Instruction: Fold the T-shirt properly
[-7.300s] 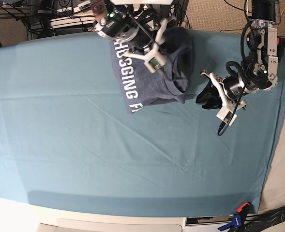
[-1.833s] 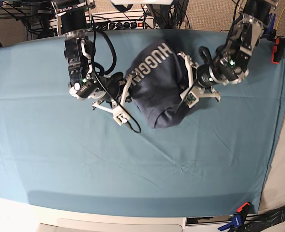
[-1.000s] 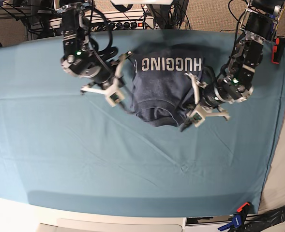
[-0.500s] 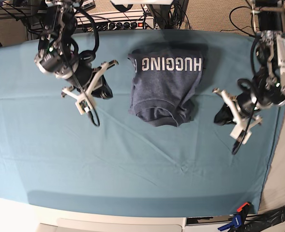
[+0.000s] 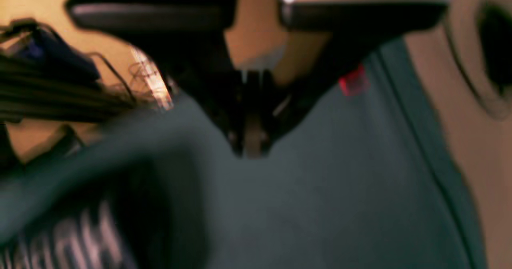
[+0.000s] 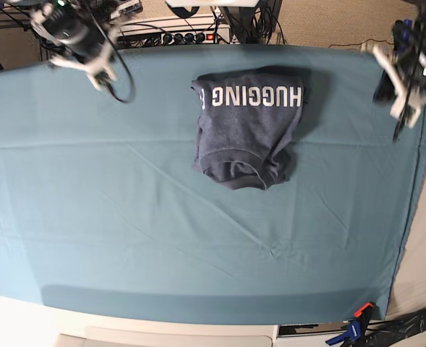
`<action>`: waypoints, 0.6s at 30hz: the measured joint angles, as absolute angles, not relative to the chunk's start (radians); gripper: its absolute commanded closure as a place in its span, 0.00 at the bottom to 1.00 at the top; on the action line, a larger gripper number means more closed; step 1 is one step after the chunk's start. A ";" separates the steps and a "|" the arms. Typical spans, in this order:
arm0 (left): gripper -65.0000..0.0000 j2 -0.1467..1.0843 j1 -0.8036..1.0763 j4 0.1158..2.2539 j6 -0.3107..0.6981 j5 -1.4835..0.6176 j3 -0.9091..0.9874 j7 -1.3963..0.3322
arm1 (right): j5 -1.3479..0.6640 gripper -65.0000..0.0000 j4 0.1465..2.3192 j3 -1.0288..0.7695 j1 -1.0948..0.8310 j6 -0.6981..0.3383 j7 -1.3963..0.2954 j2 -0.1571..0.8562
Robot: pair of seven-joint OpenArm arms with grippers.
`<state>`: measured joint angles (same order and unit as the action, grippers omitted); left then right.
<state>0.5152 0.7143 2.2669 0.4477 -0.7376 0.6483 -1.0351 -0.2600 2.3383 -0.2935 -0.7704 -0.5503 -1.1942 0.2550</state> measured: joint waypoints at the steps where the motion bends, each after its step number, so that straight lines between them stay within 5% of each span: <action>1: 1.00 0.508 0.756 2.268 0.445 -0.743 0.662 -1.033 | -0.262 1.00 2.339 -0.341 -0.813 -0.550 -1.189 0.265; 12: 1.00 0.406 1.023 2.183 0.445 -0.686 0.676 -0.981 | -0.409 1.00 2.334 -0.668 -1.042 -0.551 -1.149 0.276; 18: 1.00 0.382 1.018 1.967 0.446 -0.701 0.669 -0.929 | -0.459 1.00 1.945 -0.645 -1.002 -0.550 -1.075 0.274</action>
